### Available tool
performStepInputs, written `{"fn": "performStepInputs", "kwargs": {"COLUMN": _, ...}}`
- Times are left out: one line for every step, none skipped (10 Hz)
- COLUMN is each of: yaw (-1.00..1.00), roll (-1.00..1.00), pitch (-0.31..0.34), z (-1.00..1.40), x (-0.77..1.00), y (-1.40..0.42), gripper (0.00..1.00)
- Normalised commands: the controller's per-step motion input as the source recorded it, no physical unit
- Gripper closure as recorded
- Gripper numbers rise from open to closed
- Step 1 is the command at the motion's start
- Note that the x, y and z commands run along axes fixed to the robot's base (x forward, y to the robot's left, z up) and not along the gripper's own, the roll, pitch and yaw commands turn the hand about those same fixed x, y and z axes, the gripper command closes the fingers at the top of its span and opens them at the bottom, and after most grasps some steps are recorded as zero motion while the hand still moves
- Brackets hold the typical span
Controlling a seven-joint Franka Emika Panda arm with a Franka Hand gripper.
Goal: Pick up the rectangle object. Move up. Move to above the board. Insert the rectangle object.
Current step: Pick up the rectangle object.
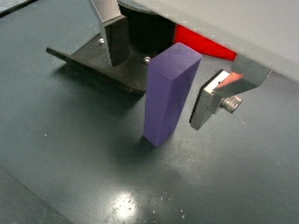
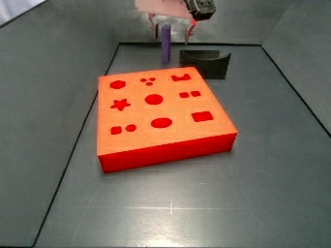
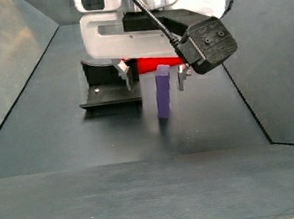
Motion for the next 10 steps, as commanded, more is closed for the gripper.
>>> {"fn": "performStepInputs", "kwargs": {"yaw": 0.05, "roll": 0.04, "pitch": 0.0, "z": 0.0, "x": 0.03, "y": 0.04, "gripper": 0.0}}
{"fn": "performStepInputs", "kwargs": {"yaw": 0.0, "roll": 0.0, "pitch": 0.0, "z": 0.0, "x": 0.0, "y": 0.0, "gripper": 1.0}}
{"fn": "performStepInputs", "kwargs": {"yaw": 0.0, "roll": 0.0, "pitch": 0.0, "z": 0.0, "x": 0.0, "y": 0.0, "gripper": 1.0}}
{"fn": "performStepInputs", "kwargs": {"yaw": 0.0, "roll": 0.0, "pitch": 0.0, "z": 0.0, "x": 0.0, "y": 0.0, "gripper": 1.0}}
{"fn": "performStepInputs", "kwargs": {"yaw": 0.0, "roll": 0.0, "pitch": 0.0, "z": 0.0, "x": 0.0, "y": 0.0, "gripper": 1.0}}
{"fn": "performStepInputs", "kwargs": {"yaw": 0.0, "roll": 0.0, "pitch": 0.0, "z": 0.0, "x": 0.0, "y": 0.0, "gripper": 1.0}}
{"fn": "performStepInputs", "kwargs": {"yaw": 0.0, "roll": 0.0, "pitch": 0.0, "z": 0.0, "x": 0.0, "y": 0.0, "gripper": 1.0}}
{"fn": "performStepInputs", "kwargs": {"yaw": 0.0, "roll": 0.0, "pitch": 0.0, "z": 0.0, "x": 0.0, "y": 0.0, "gripper": 1.0}}
{"fn": "performStepInputs", "kwargs": {"yaw": 0.0, "roll": 0.0, "pitch": 0.0, "z": 0.0, "x": 0.0, "y": 0.0, "gripper": 1.0}}
{"fn": "performStepInputs", "kwargs": {"yaw": 0.0, "roll": 0.0, "pitch": 0.0, "z": 0.0, "x": 0.0, "y": 0.0, "gripper": 1.0}}
